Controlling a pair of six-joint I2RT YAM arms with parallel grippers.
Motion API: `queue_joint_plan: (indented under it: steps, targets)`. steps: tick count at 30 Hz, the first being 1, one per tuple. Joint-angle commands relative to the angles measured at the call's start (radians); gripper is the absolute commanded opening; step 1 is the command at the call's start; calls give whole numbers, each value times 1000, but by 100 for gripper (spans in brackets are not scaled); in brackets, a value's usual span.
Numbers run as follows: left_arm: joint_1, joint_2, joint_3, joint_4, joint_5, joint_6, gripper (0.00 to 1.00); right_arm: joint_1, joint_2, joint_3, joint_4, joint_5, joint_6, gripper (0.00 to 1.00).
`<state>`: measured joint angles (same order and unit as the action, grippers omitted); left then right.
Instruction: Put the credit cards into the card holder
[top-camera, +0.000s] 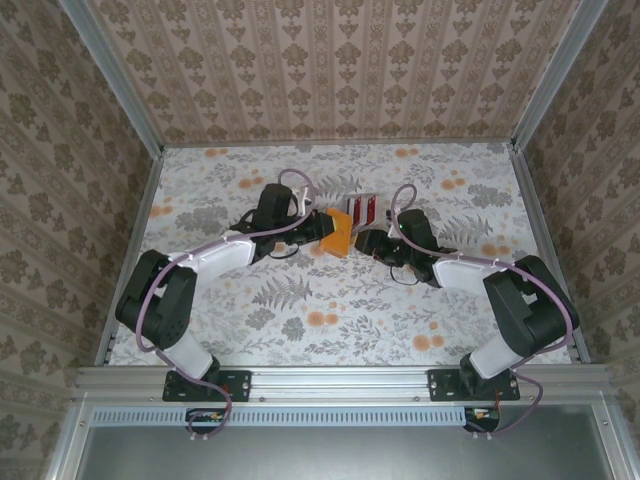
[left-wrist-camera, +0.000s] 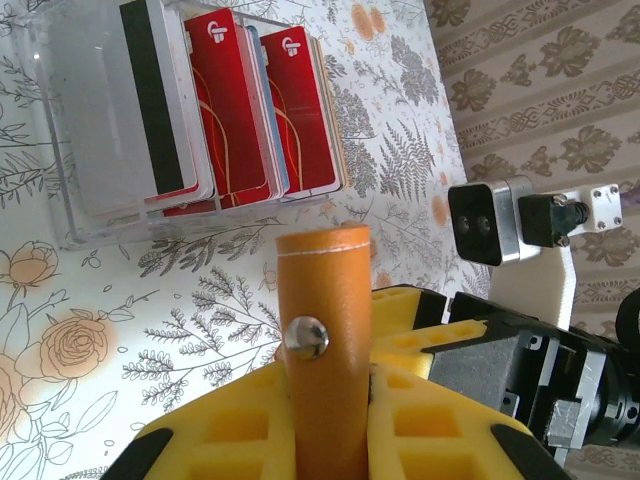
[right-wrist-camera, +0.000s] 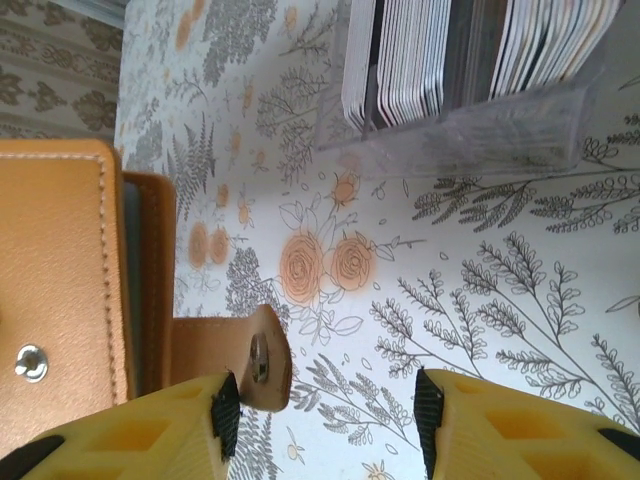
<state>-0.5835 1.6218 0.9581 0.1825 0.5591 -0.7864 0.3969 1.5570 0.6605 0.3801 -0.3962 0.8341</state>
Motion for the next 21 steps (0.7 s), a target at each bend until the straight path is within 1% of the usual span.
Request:
queue_joint_plan:
  steps: [1,6,11,12,16,18,21]
  targets:
    - [2,-31,34,39,32,-21,7,-6,-4,-8,57,-27,26,52]
    - [2,-22,24,95,43,-64,8,-6,32,2,152,-69,73,50]
    - [2,-21,27,112,48,-76,7,-5,72,2,251,-103,129,43]
    - [2,-21,28,113,48,-77,7,-6,76,4,255,-108,132,41]
    - [2,-19,18,122,43,-85,7,-5,73,6,226,-115,114,22]
    - [2,-16,7,122,35,-86,9,-5,60,8,194,-113,90,14]
    - [2,-16,-15,125,16,-89,12,-6,28,4,136,-88,48,9]
